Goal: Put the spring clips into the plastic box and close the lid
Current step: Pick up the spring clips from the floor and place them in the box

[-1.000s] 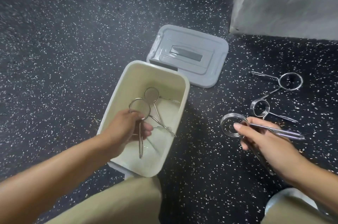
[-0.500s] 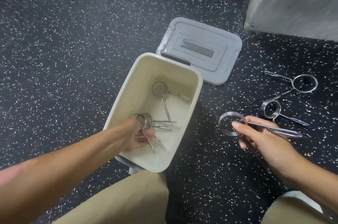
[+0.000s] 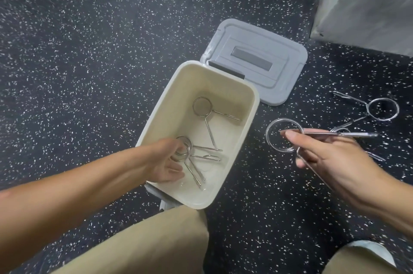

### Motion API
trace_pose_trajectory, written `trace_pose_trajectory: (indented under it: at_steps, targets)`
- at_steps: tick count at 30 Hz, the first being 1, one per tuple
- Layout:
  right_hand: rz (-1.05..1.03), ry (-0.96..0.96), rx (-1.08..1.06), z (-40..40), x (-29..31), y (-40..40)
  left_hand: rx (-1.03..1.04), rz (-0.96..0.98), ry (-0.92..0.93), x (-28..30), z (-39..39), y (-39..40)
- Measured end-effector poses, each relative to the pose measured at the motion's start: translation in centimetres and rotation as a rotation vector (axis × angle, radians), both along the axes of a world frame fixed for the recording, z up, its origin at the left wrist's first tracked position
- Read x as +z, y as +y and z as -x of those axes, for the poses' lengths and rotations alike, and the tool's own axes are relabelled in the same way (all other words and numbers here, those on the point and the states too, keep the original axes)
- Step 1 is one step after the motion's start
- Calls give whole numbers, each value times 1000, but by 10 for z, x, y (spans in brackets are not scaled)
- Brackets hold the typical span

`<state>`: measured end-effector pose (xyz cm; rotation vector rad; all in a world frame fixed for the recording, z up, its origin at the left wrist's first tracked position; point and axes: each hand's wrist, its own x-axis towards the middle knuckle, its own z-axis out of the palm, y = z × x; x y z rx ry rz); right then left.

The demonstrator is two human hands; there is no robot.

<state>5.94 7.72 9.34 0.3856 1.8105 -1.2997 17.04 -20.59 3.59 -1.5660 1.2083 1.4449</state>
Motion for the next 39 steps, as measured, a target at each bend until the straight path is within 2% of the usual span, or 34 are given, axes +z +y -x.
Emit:
trace_pose_trajectory:
  at_steps: [7,11,14,17,21,30,39]
  targets:
    - [-42,94,253,32,27,-39,-121,71,137,12,-11,6]
    - [-41,137,322,40,31,-86,-390,247,264,12,-5,9]
    - [-72,68,316,38,10,-126,-540,370,325,12,-4,9]
    - [-98,0,277,29,-22,-164,-479,344,332,11,-4,5]
    - [-227,33,176,21,-75,-193,-336,337,362,14,-3,4]
    - [-341,101,-3,14,-119,-202,-344,346,394,13,-9,4]
    - [-516,167,173,11,-120,-206,-360,359,410,17,-12,6]
